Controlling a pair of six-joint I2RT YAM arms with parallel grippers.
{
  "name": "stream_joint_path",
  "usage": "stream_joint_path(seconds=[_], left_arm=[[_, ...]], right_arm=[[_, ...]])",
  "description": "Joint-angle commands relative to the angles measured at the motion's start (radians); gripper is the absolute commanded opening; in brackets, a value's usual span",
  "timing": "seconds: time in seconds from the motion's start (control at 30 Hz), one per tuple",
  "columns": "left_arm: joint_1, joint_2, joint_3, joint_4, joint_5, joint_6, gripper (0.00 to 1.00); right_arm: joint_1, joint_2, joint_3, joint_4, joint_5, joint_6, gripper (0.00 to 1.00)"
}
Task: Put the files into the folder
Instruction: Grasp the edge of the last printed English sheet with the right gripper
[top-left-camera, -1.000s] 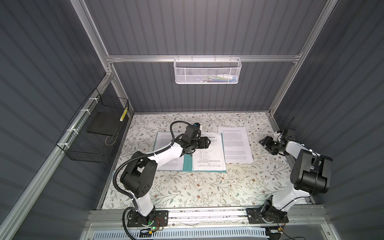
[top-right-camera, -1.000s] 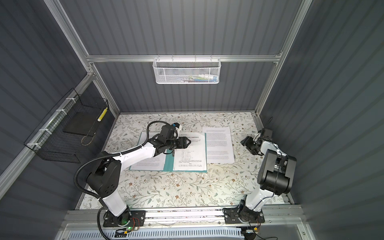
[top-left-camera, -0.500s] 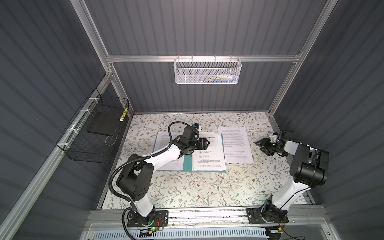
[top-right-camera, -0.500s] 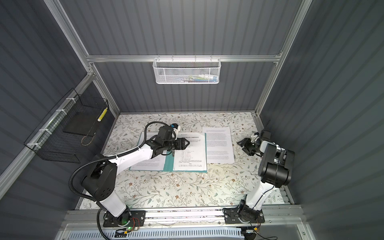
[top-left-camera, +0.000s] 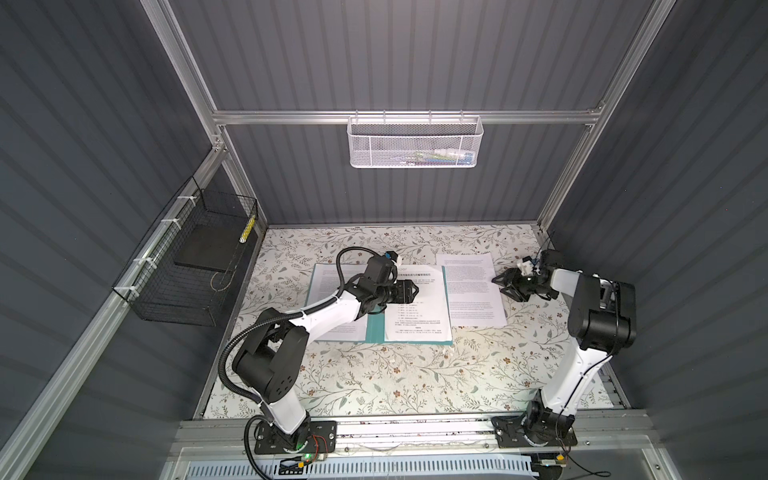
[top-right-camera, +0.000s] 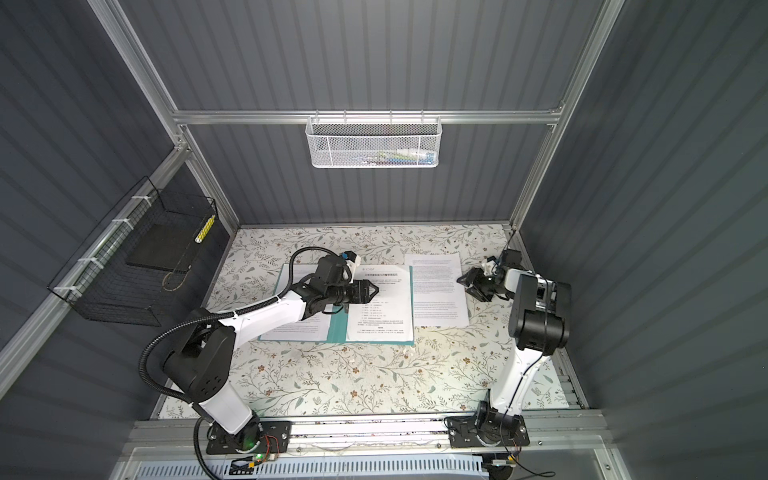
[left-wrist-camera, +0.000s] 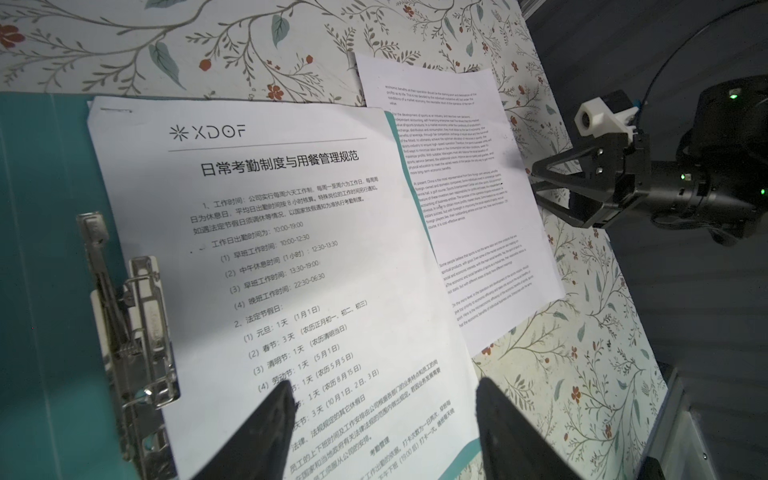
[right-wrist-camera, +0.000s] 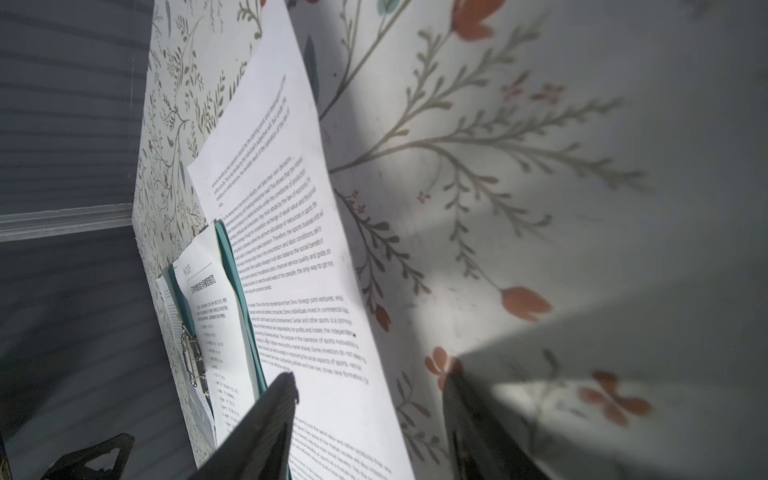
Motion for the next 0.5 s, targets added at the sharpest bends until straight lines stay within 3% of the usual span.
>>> stream_joint_path(seconds=[0.0, 0.33, 0.4, 0.47], left_arm=[[-0.007, -0.038, -0.024, 0.004, 0.016, -0.005, 0.70], [-0.007, -0.040, -0.031, -0.007, 0.000, -0.005, 0.69], [-0.006, -0.040, -0.027, -0.012, -0.004, -0.005, 0.69], [-0.006, -0.040, -0.020, -0.025, -0.010, -0.001, 0.69]], right_arm=[[0.028, 0.041, 0.063, -0.065, -0.008, -0.024, 0.57], [0.042, 0.081, 0.108, -0.084, -0.014, -0.024, 0.38], [0.042, 0.074, 0.106, -0.086, 0.000, -0.021, 0.29], [0.041, 0.058, 0.098, -0.088, 0.025, -0.012, 0.11]])
